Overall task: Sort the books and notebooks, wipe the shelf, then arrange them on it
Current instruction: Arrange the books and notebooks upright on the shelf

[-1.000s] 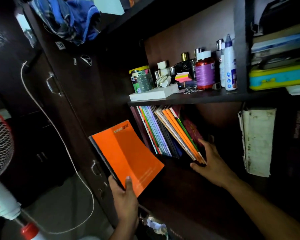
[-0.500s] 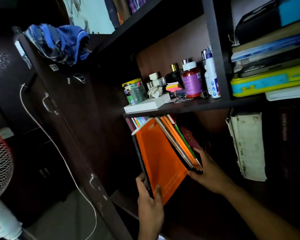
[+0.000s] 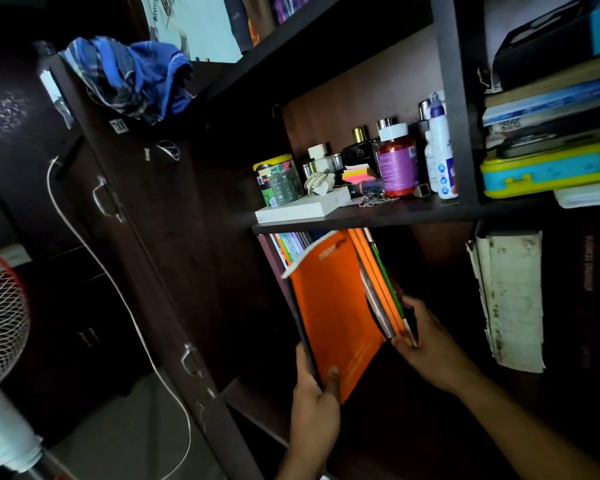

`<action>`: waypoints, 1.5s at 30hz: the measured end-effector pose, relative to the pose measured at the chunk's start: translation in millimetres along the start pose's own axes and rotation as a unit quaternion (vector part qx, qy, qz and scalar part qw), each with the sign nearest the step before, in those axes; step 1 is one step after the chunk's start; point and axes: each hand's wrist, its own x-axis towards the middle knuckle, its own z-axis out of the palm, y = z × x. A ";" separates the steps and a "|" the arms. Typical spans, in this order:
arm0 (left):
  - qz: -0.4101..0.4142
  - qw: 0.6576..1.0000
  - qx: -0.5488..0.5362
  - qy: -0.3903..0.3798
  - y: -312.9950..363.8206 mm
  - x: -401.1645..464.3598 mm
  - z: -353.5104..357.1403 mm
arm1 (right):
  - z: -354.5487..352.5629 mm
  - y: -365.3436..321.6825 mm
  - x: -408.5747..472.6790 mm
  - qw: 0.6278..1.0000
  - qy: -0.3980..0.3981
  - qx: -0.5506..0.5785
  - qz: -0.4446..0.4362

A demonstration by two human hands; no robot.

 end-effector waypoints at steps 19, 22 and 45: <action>-0.090 0.977 -0.153 0.116 -22.2 12.2 -8.6 | 0.7 9.0 6.7 0.999 0.024 -0.014 0.024; -0.089 0.985 -0.115 0.097 -20.9 8.0 -8.0 | 1.6 9.6 5.9 0.999 0.024 -0.010 0.021; 0.017 0.996 0.083 0.033 1.5 -7.7 -2.7 | 2.5 -2.9 1.9 1.000 0.021 -0.020 0.009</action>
